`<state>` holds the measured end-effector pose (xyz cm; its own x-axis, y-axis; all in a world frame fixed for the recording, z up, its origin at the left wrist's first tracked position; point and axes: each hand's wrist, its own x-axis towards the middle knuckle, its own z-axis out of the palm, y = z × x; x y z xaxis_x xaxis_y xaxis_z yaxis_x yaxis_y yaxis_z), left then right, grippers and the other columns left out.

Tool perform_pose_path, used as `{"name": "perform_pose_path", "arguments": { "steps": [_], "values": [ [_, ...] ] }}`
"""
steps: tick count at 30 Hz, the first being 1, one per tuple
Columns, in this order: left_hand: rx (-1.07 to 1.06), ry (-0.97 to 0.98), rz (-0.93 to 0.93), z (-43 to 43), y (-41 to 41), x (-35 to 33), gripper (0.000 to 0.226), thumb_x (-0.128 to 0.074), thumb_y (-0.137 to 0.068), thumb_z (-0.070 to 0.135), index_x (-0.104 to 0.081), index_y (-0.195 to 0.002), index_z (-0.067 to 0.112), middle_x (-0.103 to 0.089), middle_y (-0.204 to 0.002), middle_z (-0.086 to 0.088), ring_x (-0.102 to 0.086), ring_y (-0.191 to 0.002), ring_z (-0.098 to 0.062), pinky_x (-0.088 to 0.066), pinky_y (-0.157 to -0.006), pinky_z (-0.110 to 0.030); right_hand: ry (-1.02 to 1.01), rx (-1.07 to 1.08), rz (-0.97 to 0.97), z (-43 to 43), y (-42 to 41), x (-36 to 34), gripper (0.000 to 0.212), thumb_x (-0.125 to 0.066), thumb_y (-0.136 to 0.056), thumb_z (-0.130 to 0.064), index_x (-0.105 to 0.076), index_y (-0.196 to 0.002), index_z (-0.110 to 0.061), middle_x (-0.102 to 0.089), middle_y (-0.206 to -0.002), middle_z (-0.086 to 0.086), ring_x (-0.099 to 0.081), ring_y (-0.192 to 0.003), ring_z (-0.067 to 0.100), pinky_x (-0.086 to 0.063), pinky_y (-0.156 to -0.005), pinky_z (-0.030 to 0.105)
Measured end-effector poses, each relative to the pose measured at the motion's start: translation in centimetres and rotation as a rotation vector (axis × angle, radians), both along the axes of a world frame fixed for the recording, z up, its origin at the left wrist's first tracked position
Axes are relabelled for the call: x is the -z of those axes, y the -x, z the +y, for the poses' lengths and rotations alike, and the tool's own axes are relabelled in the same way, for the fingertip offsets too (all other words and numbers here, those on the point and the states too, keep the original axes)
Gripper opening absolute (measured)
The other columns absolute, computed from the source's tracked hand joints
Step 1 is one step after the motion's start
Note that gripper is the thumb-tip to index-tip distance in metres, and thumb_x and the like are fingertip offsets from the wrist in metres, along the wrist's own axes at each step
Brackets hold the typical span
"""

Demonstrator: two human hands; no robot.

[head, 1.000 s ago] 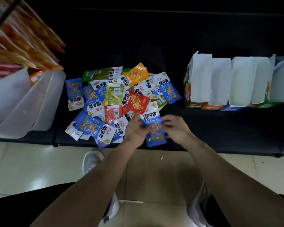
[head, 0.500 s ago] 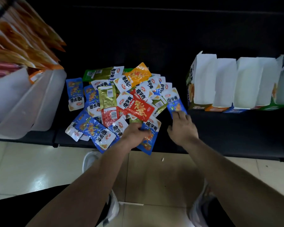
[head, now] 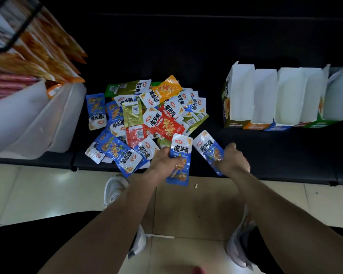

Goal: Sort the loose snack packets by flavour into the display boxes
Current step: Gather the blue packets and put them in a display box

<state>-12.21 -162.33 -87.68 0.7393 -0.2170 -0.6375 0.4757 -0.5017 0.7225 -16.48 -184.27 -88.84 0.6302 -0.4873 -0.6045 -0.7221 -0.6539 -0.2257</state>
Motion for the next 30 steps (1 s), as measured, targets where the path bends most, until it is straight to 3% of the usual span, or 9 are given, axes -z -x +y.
{"name": "perform_pose_path", "arguments": {
  "steps": [3,6,9,12,16,21,25,27,30],
  "values": [
    [-0.061,0.028,0.034,-0.2,0.1,0.4,0.011,-0.067,-0.093,0.02,-0.057,-0.094,0.017,-0.066,-0.088,-0.002,-0.063,-0.07,-0.007,-0.047,-0.05,-0.015,-0.328,0.219,-0.217,-0.3,1.3,-0.8,0.041,-0.076,-0.087,-0.026,-0.051,-0.119,-0.018,-0.064,-0.112,0.001,-0.062,-0.09,0.016,-0.046,-0.063,0.029],
    [-0.126,0.046,0.066,-0.6,0.1,0.0,0.01,-0.063,-0.096,0.016,-0.057,-0.103,0.014,-0.067,-0.093,-0.005,-0.064,-0.072,-0.012,-0.049,-0.048,-0.018,-0.594,0.318,-0.345,0.8,1.1,-2.1,0.03,-0.072,-0.092,-0.026,-0.058,-0.117,-0.017,-0.07,-0.112,0.001,-0.07,-0.09,0.014,-0.054,-0.069,0.032],
    [-0.234,0.109,0.097,-1.2,-0.1,-0.7,0.005,-0.057,-0.1,0.026,-0.059,-0.099,0.021,-0.069,-0.101,-0.006,-0.068,-0.081,-0.019,-0.058,-0.08,-0.039,-0.724,0.248,-0.308,2.9,0.7,-3.3,0.025,-0.07,-0.094,-0.024,-0.061,-0.115,-0.014,-0.072,-0.107,0.002,-0.072,-0.086,0.013,-0.058,-0.068,0.032],
    [-0.183,0.118,0.026,-1.0,-0.2,-1.6,0.037,-0.063,-0.091,0.052,-0.06,-0.113,0.022,-0.068,-0.109,0.001,-0.066,-0.097,-0.02,-0.052,-0.083,-0.036,-0.697,0.159,-0.286,4.9,0.1,-3.6,0.023,-0.076,-0.089,-0.029,-0.063,-0.102,-0.015,-0.074,-0.097,0.001,-0.074,-0.082,0.011,-0.059,-0.059,0.031],
    [-0.056,0.022,-0.064,1.9,-1.4,-3.5,0.039,-0.076,-0.086,0.034,-0.061,-0.118,0.017,-0.072,-0.108,0.003,-0.069,-0.099,-0.017,-0.058,-0.082,-0.035,-0.624,0.017,-0.265,7.5,-1.5,-4.5,0.03,-0.08,-0.081,-0.042,-0.065,-0.092,-0.018,-0.074,-0.085,-0.002,-0.072,-0.075,0.008,-0.056,-0.055,0.027],
    [-0.054,-0.164,-0.118,9.6,-5.3,-6.3,0.062,-0.078,-0.074,0.057,-0.058,-0.118,0.017,-0.07,-0.108,0.002,-0.067,-0.098,-0.019,-0.053,-0.089,-0.04,-0.552,-0.223,-0.29,11.9,-4.0,-4.7,0.022,-0.061,-0.095,-0.043,-0.067,-0.105,-0.025,-0.068,-0.106,-0.006,-0.066,-0.088,0.013,-0.054,-0.073,0.03],
    [-0.24,-0.178,-0.17,16.0,-5.3,-6.1,0.023,-0.071,-0.09,0.005,-0.063,-0.112,0.007,-0.068,-0.101,-0.011,-0.066,-0.087,-0.018,-0.052,-0.077,-0.031,-0.386,-0.519,-0.326,18.1,-5.8,-2.6,0.029,-0.06,-0.096,-0.031,-0.064,-0.123,-0.023,-0.065,-0.123,0.003,-0.061,-0.112,0.025,-0.052,-0.092,0.04],
    [-0.352,-0.224,-0.168,18.6,-4.2,-5.0,0.021,-0.068,-0.091,0.003,-0.063,-0.111,0.004,-0.069,-0.098,-0.013,-0.068,-0.079,-0.012,-0.054,-0.07,-0.027,-0.307,-0.621,-0.327,21.4,-6.5,-1.1,0.043,-0.062,-0.094,-0.036,-0.055,-0.133,-0.021,-0.058,-0.131,0.006,-0.056,-0.119,0.029,-0.05,-0.094,0.042],
    [-0.439,-0.234,-0.095,21.3,-3.2,-2.3,0.031,-0.072,-0.089,0.007,-0.062,-0.118,0.002,-0.071,-0.112,-0.019,-0.07,-0.094,-0.03,-0.058,-0.084,-0.05,-0.101,-0.658,-0.26,24.7,-6.7,0.8,0.075,-0.068,-0.086,-0.052,-0.038,-0.143,-0.013,-0.042,-0.141,0.011,-0.046,-0.126,0.037,-0.046,-0.097,0.05]
  ]
}}
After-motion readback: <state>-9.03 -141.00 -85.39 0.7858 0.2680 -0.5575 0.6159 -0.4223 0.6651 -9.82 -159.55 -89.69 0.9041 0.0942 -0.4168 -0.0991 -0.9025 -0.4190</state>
